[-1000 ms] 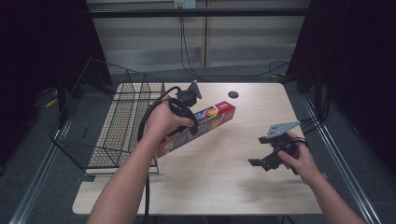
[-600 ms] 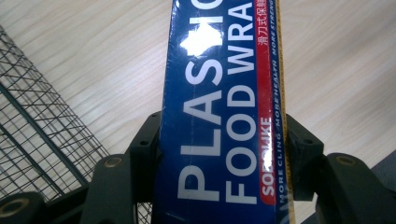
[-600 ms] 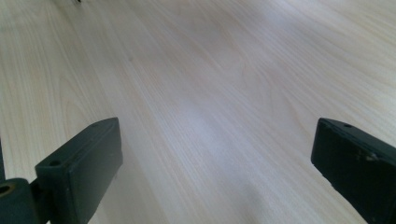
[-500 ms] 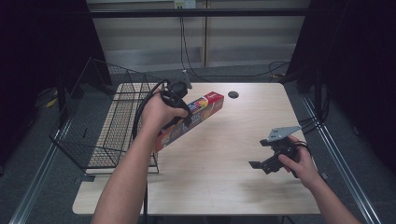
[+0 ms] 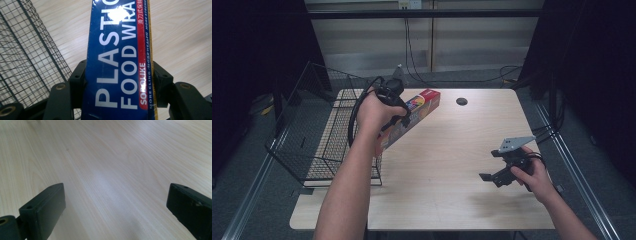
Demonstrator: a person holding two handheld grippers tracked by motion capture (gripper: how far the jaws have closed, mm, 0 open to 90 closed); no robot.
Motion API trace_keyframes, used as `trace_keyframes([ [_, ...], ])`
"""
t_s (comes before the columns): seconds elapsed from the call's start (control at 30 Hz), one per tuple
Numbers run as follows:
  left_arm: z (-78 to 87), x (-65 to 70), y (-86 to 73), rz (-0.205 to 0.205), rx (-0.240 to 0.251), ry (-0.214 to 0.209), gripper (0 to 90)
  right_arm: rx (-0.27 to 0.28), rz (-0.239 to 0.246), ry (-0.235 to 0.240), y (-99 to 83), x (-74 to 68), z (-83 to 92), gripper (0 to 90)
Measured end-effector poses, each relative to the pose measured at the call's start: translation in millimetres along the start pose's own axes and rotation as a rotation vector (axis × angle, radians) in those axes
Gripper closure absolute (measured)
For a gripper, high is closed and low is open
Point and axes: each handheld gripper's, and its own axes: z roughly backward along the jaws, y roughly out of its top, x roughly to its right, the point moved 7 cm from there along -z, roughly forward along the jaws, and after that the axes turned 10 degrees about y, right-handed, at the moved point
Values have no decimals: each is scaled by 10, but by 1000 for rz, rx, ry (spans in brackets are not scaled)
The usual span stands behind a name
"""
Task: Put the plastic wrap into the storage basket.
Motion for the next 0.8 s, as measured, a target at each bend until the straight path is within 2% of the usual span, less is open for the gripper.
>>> trace_keyframes([
  [0.07, 20, -27, 2, -2, -6, 10, 438, 1, 0, 0, 0, -2, 0, 22],
  [0.2, 77, -86, 5, 23, -2, 18, 438, 10, -2, 4, 6, -5, 20, 21],
  [0.4, 171, -198, -16, 75, 1, 38, 438, 15, 2, -6, 7, 4, 29, 21],
  [0.43, 183, -220, -21, 73, -1, 43, 438, 14, 0, -6, 7, 2, 28, 21],
  [0.5, 209, -262, -30, 95, 9, 49, 438, 10, 0, -4, 4, 0, 23, 21],
  [0.53, 223, -283, -37, 90, 5, 50, 438, 10, 0, -6, 4, 0, 20, 20],
  [0.6, 245, -322, -43, 117, 15, 57, 438, 9, 5, -6, 3, -1, 12, 22],
  [0.63, 259, -348, -52, 112, 11, 60, 438, 7, 4, -4, 1, -4, 9, 20],
  [0.67, 265, -356, -52, 131, 17, 71, 438, 5, 2, -4, 0, -6, 10, 20],
  [0.77, 297, -403, -72, 141, 8, 73, 438, 3, 7, 1, -2, -9, 7, 21],
  [0.8, 300, -410, -67, 154, 21, 73, 438, 2, 7, 0, -3, -8, 7, 20],
])
